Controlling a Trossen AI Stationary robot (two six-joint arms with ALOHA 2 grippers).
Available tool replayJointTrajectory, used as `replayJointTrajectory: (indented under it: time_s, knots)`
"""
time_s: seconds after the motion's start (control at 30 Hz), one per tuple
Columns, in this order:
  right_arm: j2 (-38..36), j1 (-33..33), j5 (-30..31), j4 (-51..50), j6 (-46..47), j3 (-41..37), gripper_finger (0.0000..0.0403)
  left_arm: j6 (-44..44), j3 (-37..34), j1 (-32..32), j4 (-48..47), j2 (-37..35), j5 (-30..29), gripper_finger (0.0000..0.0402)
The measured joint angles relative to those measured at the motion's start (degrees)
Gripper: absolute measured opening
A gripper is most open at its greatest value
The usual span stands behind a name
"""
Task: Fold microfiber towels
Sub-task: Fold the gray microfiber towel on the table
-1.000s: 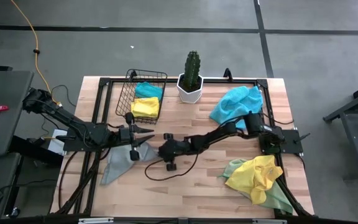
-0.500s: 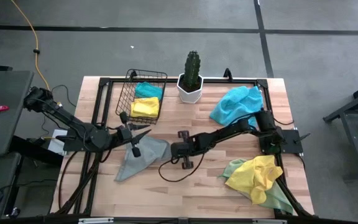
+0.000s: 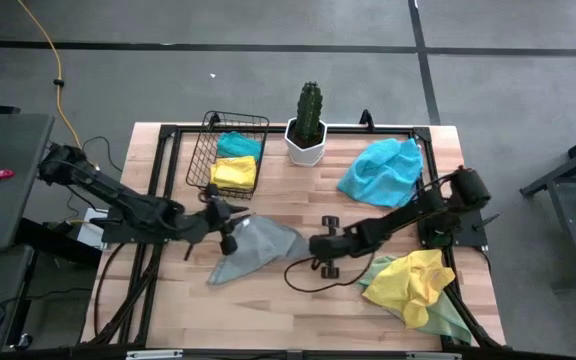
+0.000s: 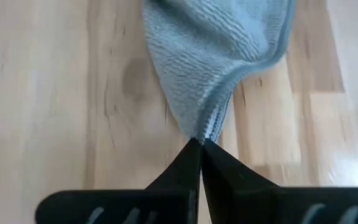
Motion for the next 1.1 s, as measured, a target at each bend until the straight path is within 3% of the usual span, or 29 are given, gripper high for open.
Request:
replayJointTrajectory:
  time_s: [0.13,0.43,0.57,0.87,1.1]
  knots:
    - [-2.0,1.5,1.2,-0.3,2.3,-2.8,0.0,-0.2,5.8,2.4,-0.8,11.4,4.3,0.009]
    - [-2.3,8.0,0.1,-3.8,10.1,-3.7,0.0,-5.3,19.6,8.5,-13.4,33.5,15.3,0.0163]
    - [-2.3,10.9,0.8,-3.7,12.6,-3.7,0.0,-5.4,24.4,10.3,-14.0,40.7,15.6,0.0189]
    - [-2.3,14.2,1.2,-2.4,14.0,-3.7,0.0,-0.3,34.5,13.8,-15.4,47.1,15.3,0.02]
    - [-2.3,13.7,1.6,-1.1,13.9,-3.7,0.0,-1.7,35.9,19.7,-18.1,48.1,23.4,0.02]
